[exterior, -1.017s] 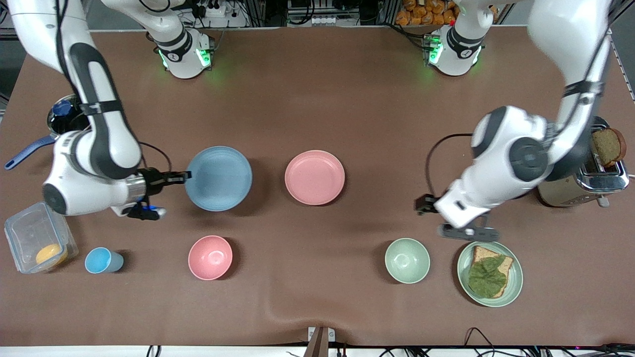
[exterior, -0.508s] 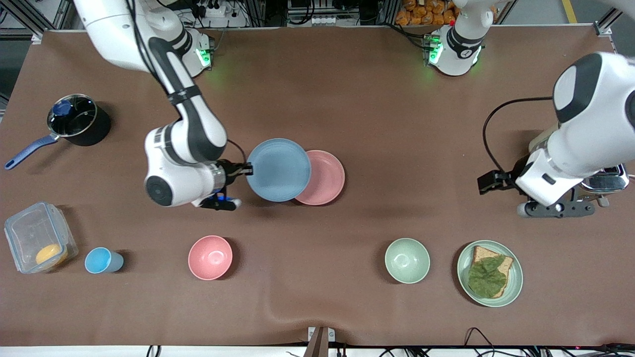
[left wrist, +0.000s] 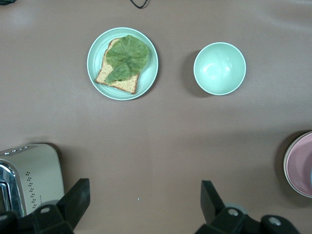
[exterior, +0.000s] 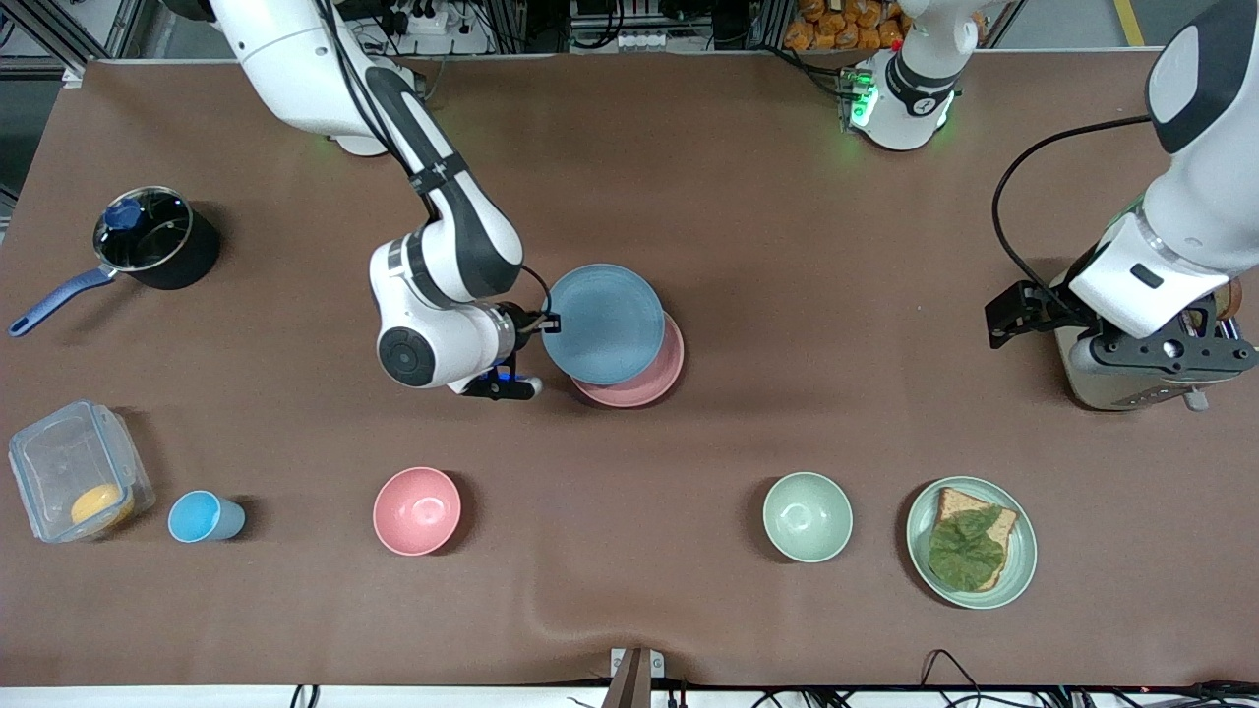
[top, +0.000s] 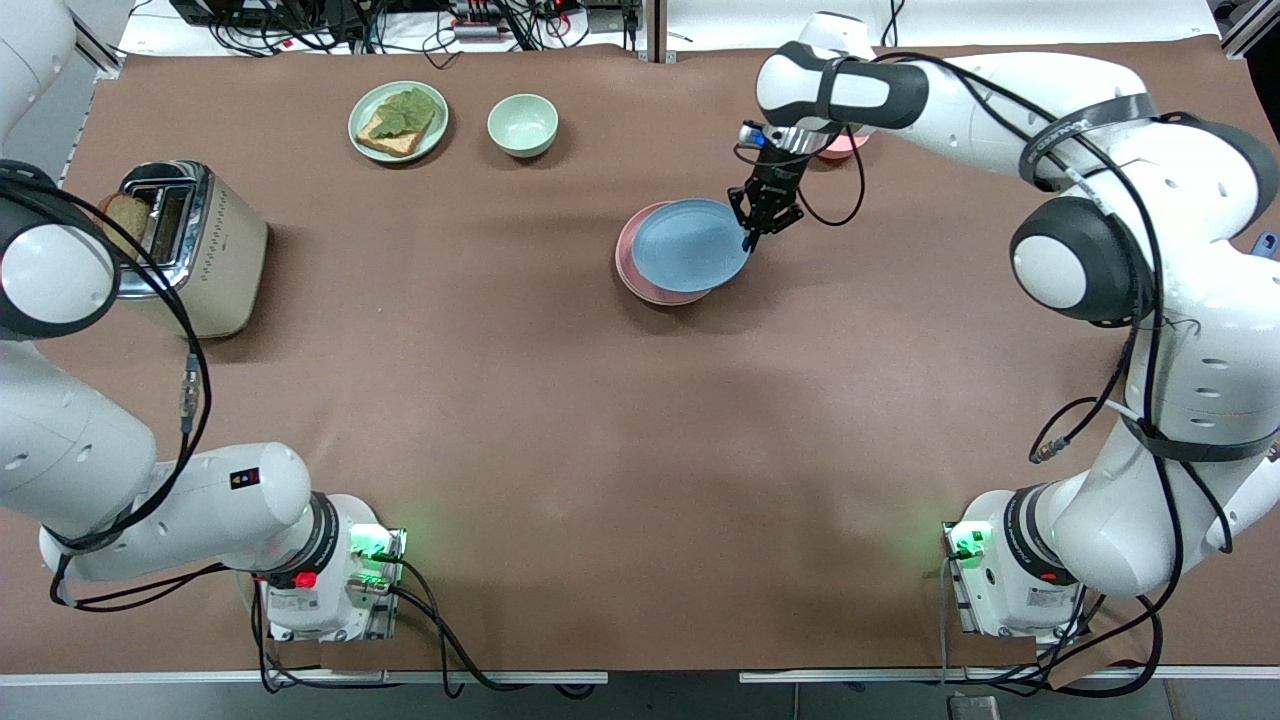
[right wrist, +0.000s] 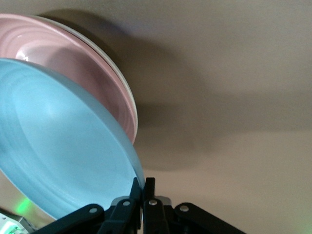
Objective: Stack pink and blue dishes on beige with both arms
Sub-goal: 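Lower the blue plate onto the pink plate and open the right gripper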
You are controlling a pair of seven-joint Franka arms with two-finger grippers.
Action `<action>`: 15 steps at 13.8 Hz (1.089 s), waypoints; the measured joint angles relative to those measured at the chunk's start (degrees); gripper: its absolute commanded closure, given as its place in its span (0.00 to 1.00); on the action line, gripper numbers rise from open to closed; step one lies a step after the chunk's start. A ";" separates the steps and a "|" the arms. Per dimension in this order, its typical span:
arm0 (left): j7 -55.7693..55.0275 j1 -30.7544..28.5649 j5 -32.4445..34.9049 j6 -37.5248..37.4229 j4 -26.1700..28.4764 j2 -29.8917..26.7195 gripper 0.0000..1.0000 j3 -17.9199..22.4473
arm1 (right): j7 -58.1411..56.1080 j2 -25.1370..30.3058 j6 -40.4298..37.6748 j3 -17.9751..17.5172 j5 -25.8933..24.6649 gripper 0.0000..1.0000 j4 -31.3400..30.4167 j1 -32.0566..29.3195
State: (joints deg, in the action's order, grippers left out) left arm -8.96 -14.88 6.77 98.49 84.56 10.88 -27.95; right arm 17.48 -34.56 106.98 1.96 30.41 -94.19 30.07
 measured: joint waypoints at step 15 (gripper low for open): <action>8.12 14.19 -7.40 -0.55 8.94 -9.02 0.00 26.60 | 0.09 -3.59 3.73 0.44 3.23 0.00 3.47 1.48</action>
State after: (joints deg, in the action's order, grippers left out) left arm -0.84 -0.69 -0.63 97.94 93.50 1.86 -1.36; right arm 17.56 -38.14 110.71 2.40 33.64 -90.72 31.55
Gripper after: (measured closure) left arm 0.000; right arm 0.392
